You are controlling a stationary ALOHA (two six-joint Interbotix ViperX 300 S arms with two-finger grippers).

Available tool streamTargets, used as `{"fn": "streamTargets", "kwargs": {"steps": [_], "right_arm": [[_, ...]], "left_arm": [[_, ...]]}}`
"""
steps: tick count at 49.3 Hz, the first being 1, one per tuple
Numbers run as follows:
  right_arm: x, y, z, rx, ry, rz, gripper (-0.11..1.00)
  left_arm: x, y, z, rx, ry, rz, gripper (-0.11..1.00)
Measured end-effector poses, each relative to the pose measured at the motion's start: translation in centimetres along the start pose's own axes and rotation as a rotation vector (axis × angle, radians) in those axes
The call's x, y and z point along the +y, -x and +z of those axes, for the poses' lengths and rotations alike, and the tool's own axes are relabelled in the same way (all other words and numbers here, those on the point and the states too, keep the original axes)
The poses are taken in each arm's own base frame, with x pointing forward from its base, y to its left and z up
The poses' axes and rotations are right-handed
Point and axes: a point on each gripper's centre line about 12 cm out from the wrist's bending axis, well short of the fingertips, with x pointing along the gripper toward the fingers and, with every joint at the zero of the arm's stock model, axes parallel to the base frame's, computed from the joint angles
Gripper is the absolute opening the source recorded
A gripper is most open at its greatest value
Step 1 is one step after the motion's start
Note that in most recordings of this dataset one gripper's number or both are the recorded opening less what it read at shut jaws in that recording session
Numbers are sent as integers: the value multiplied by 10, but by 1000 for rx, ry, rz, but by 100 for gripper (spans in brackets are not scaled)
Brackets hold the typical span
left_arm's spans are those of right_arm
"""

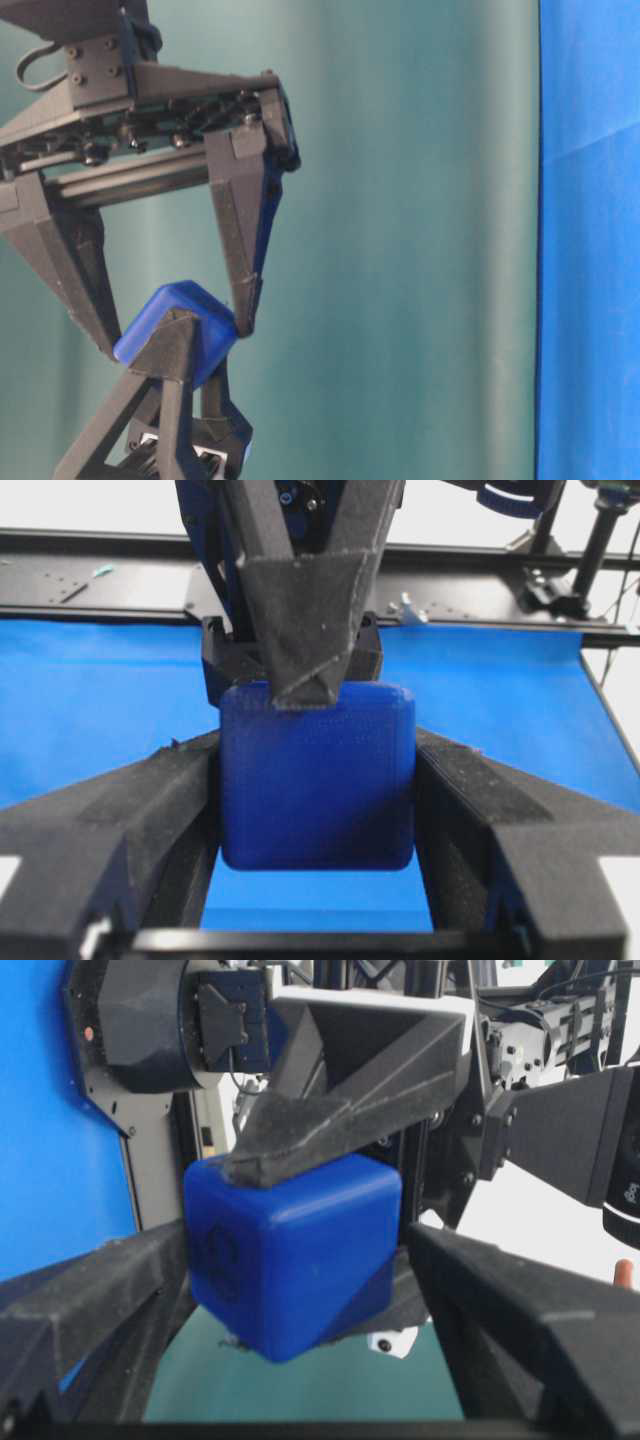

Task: Handover the blue block to the right arm after grasping it with the left arm, then place it in the designated position.
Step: 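Move the right gripper to the cube and close on it, then open the left gripper and pull the cube away with the right gripper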

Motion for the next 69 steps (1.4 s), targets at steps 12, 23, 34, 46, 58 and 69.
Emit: {"fn": "streamTargets", "kwargs": {"steps": [12, 23, 34, 46, 58, 69], "right_arm": [[0, 0, 1, 3, 2, 4, 84], [3, -1, -2, 50, -3, 46, 55], [3, -1, -4, 63, -6, 52, 55], [3, -1, -4, 64, -9, 53, 55], [4, -1, -4, 70, -9, 59, 55], [4, -1, -6, 77, -10, 64, 55]], "left_arm": [[0, 0, 0, 0, 0, 0, 48], [1, 0, 0, 1, 0, 2, 48], [1, 0, -1, 6, 0, 3, 48], [1, 0, -1, 6, 0, 3, 48], [1, 0, -1, 4, 3, 3, 72], [1, 0, -1, 4, -1, 3, 93]]}}
